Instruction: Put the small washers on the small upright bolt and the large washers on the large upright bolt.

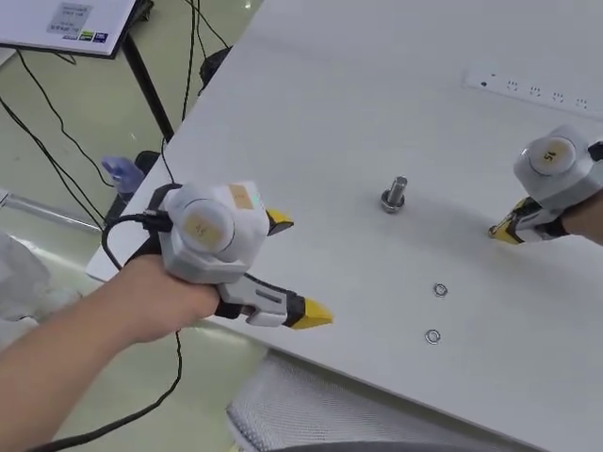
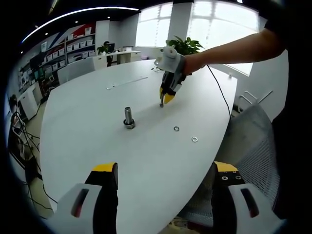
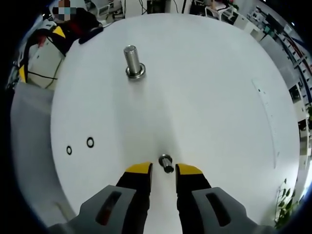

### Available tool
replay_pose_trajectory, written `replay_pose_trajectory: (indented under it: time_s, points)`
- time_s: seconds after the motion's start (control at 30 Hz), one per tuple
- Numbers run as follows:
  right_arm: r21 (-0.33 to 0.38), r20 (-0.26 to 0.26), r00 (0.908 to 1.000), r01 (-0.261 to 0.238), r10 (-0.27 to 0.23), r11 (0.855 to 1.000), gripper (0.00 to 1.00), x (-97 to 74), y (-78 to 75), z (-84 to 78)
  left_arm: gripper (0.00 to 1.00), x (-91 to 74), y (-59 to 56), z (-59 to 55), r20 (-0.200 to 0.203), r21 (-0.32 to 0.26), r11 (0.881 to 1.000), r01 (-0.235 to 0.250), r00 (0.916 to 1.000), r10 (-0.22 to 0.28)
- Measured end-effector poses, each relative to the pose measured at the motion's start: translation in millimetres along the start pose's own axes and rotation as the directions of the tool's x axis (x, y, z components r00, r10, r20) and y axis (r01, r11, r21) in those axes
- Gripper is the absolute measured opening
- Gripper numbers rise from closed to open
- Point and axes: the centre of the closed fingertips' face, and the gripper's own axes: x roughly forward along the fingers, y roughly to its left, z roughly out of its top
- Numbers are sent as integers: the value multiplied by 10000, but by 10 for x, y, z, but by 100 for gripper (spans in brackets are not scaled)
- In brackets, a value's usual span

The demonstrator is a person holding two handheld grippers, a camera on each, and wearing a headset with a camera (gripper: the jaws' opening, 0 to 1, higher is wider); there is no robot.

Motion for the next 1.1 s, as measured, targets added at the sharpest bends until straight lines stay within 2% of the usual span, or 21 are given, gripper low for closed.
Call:
replay_pose_trajectory:
  time_s: [0.33,0.53,0.83,0.97,1.1]
  points:
    - [-310,146,9994,305,-301,9991,20,-237,16,35,78,-42,20,65,40,202,9997,-161,9999,160]
    - [-336,221,9988,438,-430,9985,20,-345,47,53,78,-60,-1,53,40,246,9994,-229,9997,228]
    - [-463,171,9994,298,-290,9985,20,-410,280,30,78,-97,-17,71,147,284,9990,-338,9993,334]
    - [-512,170,9999,33,-24,9987,20,-408,422,35,78,-101,-29,90,233,281,9989,-365,9991,359]
    - [-280,414,9988,-266,277,9993,22,-405,553,86,78,-107,-40,75,179,348,9988,-356,9992,350]
